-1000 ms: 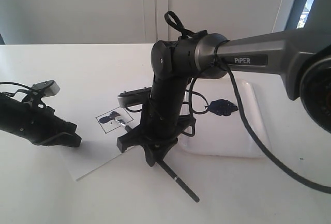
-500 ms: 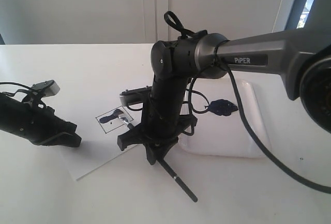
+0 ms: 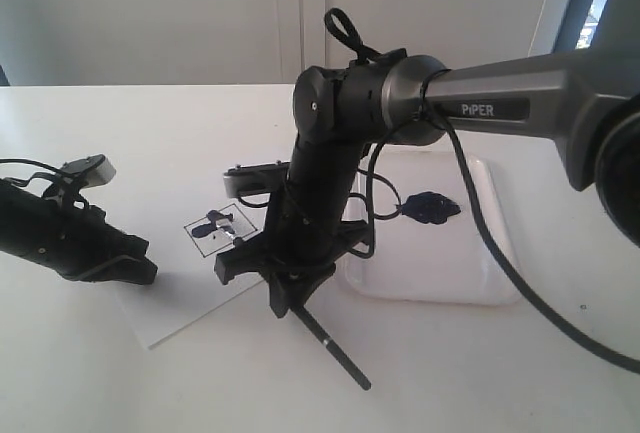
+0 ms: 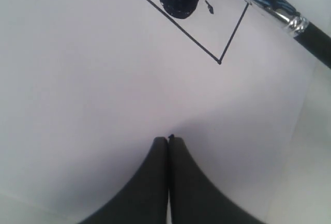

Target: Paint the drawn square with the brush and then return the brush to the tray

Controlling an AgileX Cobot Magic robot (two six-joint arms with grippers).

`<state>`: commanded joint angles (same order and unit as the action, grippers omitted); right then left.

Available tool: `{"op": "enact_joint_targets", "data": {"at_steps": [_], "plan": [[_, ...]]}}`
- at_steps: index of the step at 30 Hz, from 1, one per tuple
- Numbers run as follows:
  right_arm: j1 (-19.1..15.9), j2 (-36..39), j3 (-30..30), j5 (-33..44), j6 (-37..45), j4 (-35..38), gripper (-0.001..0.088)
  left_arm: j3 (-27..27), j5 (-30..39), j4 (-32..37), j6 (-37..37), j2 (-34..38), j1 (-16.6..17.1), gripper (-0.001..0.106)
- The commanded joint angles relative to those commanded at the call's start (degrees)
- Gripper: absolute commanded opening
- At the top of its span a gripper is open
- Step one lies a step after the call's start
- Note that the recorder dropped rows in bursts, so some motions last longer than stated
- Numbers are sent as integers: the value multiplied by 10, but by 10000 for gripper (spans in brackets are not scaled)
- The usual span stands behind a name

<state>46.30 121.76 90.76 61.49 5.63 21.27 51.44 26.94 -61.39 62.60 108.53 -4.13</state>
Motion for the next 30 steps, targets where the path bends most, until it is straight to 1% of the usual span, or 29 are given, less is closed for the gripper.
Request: {"op": "enact_joint_targets", "data": {"at_steps": [10,21,30], "plan": [[28,0,0,4,2,-8,0,0,5,0,-1,0,0,0],[28,0,0,1,-13,-21,0,0,8,0,-1,0,0,0],[28,15,0,-1,-30,-32,0,0,8,0,-2,0,0,0]]}}
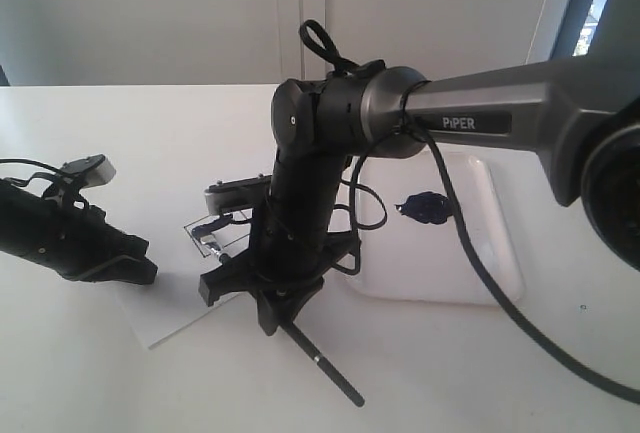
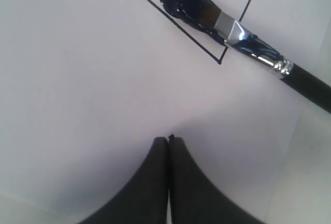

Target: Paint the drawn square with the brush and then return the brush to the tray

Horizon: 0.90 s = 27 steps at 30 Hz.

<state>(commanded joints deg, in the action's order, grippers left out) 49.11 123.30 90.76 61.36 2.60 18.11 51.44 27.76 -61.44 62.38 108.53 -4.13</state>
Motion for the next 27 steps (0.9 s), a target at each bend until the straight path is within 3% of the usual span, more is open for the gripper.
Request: {"op": "enact_joint_targets", "data": {"at_steps": [27], "plan": [[0,-15,0,60,-8,-3,0,0,-10,1,-9,0,0,0]]}}
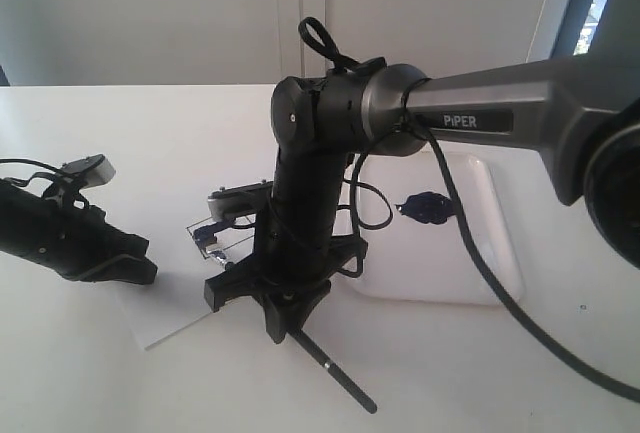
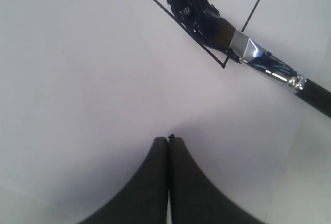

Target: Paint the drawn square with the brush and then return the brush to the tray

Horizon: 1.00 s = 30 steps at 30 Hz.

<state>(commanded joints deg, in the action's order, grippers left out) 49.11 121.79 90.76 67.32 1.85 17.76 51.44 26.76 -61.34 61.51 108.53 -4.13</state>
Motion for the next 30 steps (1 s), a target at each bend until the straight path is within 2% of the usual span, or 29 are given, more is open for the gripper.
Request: {"op": "enact_joint_targets", "data": {"at_steps": [13,30], "plan": [[0,-29,0,18,-9,-20,0,0,0,0,-3,0,0,0],[0,-30,-2,26,-12,-28,0,0,0,-5,-2,0,0,0]]}}
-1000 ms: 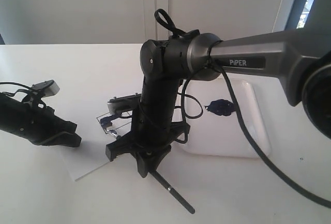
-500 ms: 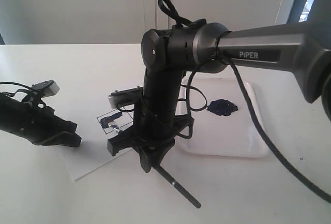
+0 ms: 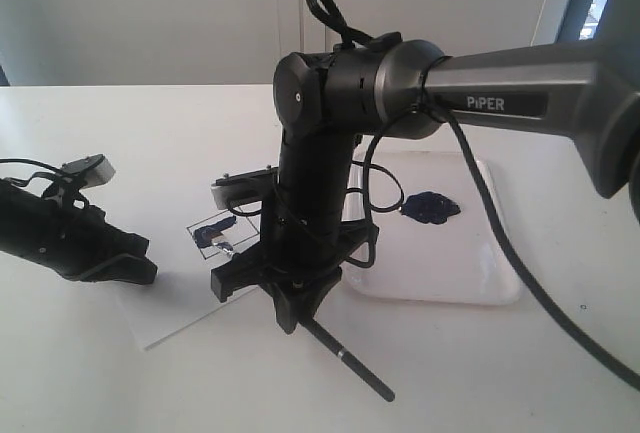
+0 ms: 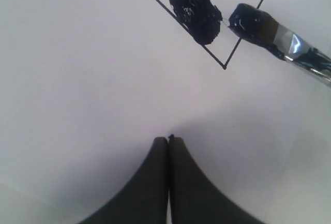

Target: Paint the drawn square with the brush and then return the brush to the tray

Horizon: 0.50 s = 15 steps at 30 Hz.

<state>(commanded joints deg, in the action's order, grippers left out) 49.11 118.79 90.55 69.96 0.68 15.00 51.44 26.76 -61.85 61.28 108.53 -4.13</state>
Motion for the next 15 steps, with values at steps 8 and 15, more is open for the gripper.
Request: {"op": "enact_joint_targets", "data": {"at_steps": [8,15], "plan": [[0,8,0,0,0,-3,0,1,-3,-7,0,0,0,0],[0,9,0,0,0,-3,0,13,2,-7,0,0,0,0]]}}
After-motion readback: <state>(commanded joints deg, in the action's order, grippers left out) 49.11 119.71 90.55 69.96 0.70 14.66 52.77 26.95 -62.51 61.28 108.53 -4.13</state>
